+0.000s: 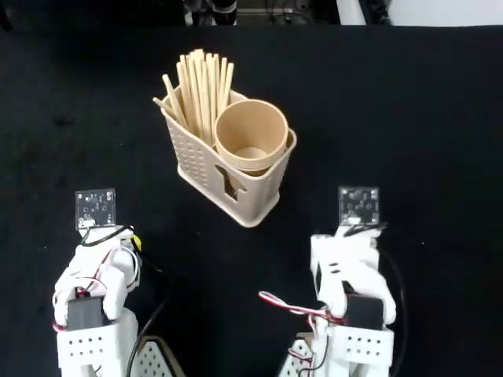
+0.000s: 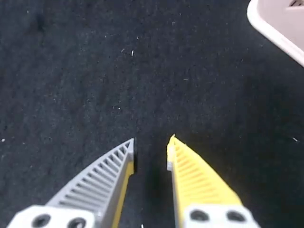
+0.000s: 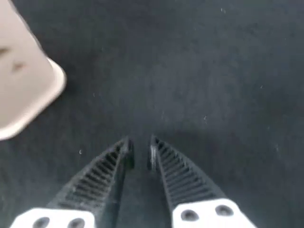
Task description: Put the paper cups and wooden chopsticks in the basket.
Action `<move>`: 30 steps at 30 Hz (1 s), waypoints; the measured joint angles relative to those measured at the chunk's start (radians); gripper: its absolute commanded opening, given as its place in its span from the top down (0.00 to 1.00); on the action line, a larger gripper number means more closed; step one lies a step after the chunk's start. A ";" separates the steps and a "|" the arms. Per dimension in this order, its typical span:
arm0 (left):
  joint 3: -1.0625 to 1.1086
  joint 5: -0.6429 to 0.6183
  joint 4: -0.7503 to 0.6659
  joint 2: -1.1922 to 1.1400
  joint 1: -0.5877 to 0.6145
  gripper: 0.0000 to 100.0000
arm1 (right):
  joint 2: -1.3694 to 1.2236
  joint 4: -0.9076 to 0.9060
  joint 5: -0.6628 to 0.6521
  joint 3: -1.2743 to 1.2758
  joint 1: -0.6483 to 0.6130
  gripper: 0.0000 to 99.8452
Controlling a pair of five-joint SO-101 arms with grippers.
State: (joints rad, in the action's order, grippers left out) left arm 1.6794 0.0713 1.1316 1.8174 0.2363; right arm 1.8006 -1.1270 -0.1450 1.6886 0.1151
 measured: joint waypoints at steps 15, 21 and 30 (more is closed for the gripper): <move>0.000 0.000 0.075 0.000 0.000 0.88 | 0.000 -0.158 -0.008 0.000 0.000 0.94; 0.000 0.000 0.075 0.000 0.000 0.88 | 0.000 -0.158 -0.008 0.000 0.000 0.94; 0.000 0.000 0.075 0.000 0.000 0.88 | 0.000 -0.158 -0.008 0.000 0.000 0.94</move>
State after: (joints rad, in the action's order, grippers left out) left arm 1.6794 0.0713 1.2068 1.8174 0.2363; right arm 1.8006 -1.2850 -0.1527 1.6886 0.1151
